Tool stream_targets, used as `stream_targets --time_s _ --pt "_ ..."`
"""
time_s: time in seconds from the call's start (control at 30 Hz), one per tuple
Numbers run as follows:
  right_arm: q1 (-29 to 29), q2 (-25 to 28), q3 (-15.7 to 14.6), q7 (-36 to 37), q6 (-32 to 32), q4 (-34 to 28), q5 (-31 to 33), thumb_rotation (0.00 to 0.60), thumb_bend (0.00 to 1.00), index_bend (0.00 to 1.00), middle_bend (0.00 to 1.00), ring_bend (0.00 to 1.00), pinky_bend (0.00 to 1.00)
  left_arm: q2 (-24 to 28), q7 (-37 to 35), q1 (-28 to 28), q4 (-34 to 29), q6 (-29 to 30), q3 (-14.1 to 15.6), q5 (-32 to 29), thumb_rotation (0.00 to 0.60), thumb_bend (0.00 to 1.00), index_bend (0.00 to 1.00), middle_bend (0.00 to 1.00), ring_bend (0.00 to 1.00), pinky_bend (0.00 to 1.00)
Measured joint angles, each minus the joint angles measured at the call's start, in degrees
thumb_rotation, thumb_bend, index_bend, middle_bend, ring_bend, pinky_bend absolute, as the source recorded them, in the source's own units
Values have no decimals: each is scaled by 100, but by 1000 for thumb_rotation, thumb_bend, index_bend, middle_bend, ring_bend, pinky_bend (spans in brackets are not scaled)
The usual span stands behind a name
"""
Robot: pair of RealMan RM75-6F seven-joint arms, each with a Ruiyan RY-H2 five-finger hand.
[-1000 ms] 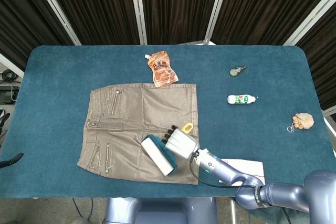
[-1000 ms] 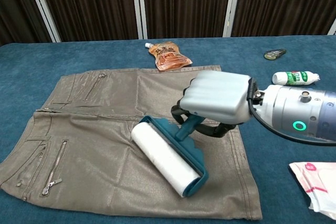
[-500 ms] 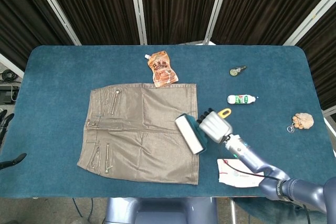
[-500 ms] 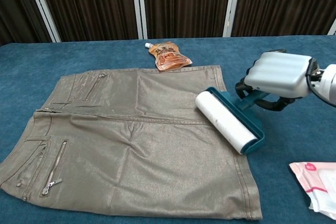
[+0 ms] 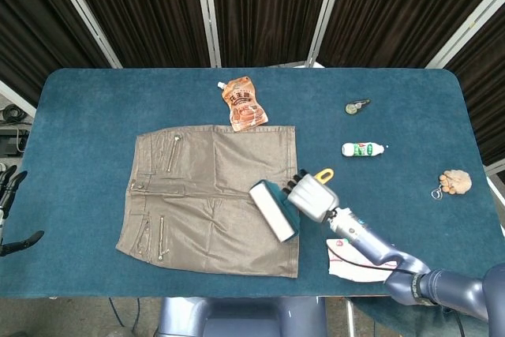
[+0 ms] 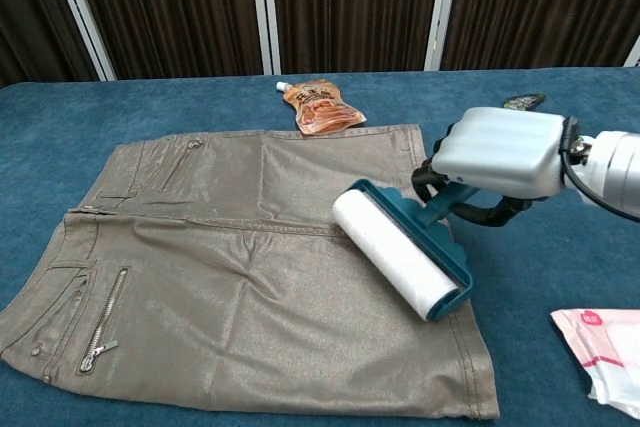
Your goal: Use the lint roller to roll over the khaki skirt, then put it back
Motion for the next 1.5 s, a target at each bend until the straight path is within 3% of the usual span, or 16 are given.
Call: stream_targets --time_s 0.43,0.73,1.1,1.5 --pt "311 -529 221 -1465 -430 -908 288 600 726 417 522 387 396 79 -253 53 74 104 -13 8 600 0 0 0 0 0" --pt "288 -524 286 -2343 -483 -1022 918 600 731 418 523 389 398 89 -284 61 89 118 -9 24 600 0 0 0 0 0" --pt "14 -26 121 -2037 -344 -279 1193 600 736 419 523 389 398 18 -85 27 63 53 1 19 600 0 0 0 0 0" --pt "-395 330 -171 -993 -256 661 1198 600 738 419 523 390 399 -33 61 5 33 20 8 12 600 0 0 0 0 0"
